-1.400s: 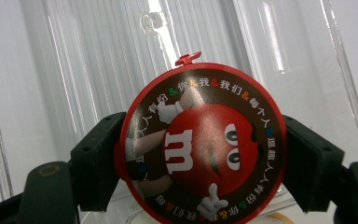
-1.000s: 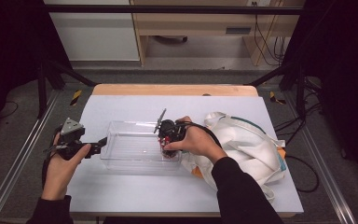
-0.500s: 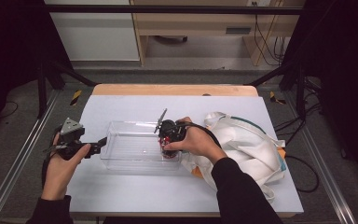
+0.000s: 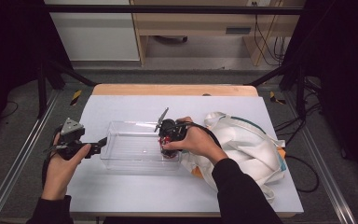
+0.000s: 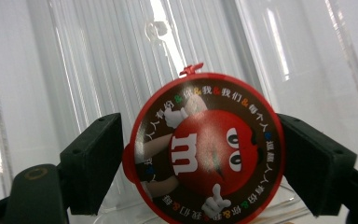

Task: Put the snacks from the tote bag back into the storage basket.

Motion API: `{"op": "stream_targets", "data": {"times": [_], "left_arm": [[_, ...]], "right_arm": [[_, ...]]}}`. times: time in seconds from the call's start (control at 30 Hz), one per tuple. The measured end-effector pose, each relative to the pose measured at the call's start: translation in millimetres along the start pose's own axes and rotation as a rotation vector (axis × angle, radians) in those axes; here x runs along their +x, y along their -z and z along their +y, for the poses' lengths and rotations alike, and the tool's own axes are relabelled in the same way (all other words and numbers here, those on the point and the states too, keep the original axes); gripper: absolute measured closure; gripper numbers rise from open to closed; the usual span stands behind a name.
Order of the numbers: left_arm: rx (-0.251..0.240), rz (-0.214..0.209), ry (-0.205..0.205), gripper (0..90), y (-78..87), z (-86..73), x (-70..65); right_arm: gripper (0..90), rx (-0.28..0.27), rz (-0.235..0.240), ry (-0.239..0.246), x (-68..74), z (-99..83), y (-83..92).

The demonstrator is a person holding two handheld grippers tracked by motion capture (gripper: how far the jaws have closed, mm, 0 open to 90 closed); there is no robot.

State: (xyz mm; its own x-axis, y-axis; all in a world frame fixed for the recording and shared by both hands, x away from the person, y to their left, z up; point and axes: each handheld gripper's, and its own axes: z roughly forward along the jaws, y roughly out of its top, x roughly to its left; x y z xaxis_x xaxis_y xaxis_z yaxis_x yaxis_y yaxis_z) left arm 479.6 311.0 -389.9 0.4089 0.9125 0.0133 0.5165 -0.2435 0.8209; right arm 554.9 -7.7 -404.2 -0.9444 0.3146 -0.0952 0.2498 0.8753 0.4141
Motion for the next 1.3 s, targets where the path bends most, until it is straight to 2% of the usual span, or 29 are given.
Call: {"op": "stream_targets", "data": {"times": [0.23,0.4,0.5,0.53,0.6,0.7,0.77,0.9,1.07,1.17,1.23,1.3], "left_arm": [[-0.002,0.002,0.010,5.5,0.0,-0.6,2.0],[-0.001,0.008,0.014,5.5,-0.3,-1.7,3.8],[-0.003,0.012,0.014,5.6,-0.2,-1.6,3.9],[-0.006,0.013,0.015,5.7,-0.1,-1.4,3.6],[-0.009,0.016,0.009,5.7,0.2,-0.9,3.4],[-0.017,0.023,0.001,5.8,0.0,-0.3,2.9],[-0.021,0.028,0.000,5.8,-1.3,-1.3,2.7],[-0.014,0.050,-0.010,6.0,-2.5,-3.5,3.1],[-0.025,0.064,-0.015,6.0,-0.3,-3.1,2.7],[-0.025,0.066,-0.017,6.0,-0.7,-3.4,2.5],[-0.022,0.065,-0.014,6.0,-1.7,-4.2,2.2],[-0.020,0.067,-0.015,6.0,-2.3,-5.1,2.4]], "right_arm": [[15.0,-0.076,-0.003,-0.009,1.1,1.0,13.8],[12.2,-0.125,-0.026,-0.024,4.1,-1.9,30.8],[11.4,-0.171,-0.036,-0.035,5.8,-5.6,42.8],[10.7,-0.208,-0.050,-0.039,7.9,-8.1,50.8],[10.6,-0.224,-0.054,-0.046,9.4,-9.5,55.5],[9.6,-0.267,-0.063,-0.081,13.2,-16.0,67.2],[9.4,-0.275,-0.091,-0.103,16.6,-22.0,74.6],[9.1,-0.341,-0.137,-0.144,24.1,-38.5,89.4],[9.4,-0.407,-0.202,-0.242,32.7,-60.3,105.9],[9.4,-0.421,-0.237,-0.261,39.5,-71.9,112.2],[9.4,-0.441,-0.244,-0.267,42.5,-78.7,115.5],[9.4,-0.471,-0.248,-0.293,44.2,-85.6,118.4]]}}
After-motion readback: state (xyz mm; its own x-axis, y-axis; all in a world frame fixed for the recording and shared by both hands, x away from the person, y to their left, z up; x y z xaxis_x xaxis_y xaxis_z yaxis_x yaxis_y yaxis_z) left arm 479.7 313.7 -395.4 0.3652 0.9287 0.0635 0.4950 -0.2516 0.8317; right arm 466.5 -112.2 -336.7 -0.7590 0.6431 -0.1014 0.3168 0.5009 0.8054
